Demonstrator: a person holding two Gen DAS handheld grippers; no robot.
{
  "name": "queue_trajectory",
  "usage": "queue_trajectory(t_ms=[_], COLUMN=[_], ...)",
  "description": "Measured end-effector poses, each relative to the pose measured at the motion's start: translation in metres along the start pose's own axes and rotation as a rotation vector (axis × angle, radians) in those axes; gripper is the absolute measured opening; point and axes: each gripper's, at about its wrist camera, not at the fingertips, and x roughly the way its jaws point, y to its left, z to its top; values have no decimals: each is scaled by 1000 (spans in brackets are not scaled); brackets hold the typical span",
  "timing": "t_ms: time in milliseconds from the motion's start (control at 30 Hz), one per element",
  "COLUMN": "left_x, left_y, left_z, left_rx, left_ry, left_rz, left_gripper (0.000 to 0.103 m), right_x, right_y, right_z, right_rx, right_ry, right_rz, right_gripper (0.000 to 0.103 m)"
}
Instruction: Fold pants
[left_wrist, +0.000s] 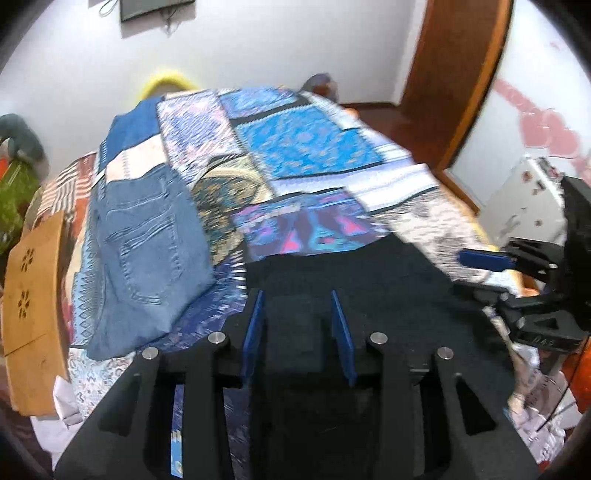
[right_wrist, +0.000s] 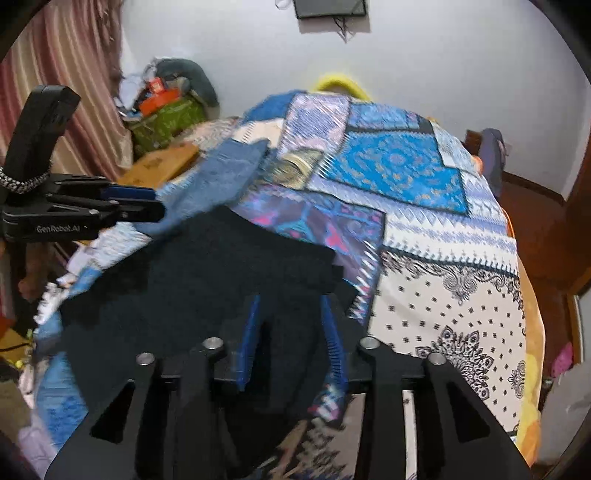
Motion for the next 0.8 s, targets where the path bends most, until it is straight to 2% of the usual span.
queue_trajectory(t_ms=[133, 300, 400, 467, 700, 800], left_x=[-8, 17, 8, -2, -23, -31], left_y=[-26, -38, -33, -27, 0, 4], left_z=[-17, -56, -72, -80, -109, -117], left_rx=[50, 116, 141, 135, 25, 38], left_ry=[-1, 89, 59, 49, 52, 45], left_rz=[-42, 47, 87, 121, 75, 122], left_gripper=[38, 35, 35, 35, 41, 46], right_x=[-1, 19, 13, 5, -24, -36], right_y=[28, 43, 43, 38, 19, 11], right_z=[-8, -34, -46, -53, -81, -88], right_rx=[-56, -85, -91, -76, 5, 46], right_ry=[15, 98, 94, 89, 91, 87], right_rz=[46, 56, 24, 16, -32, -45], right_gripper=[39, 39, 38, 38, 39, 42])
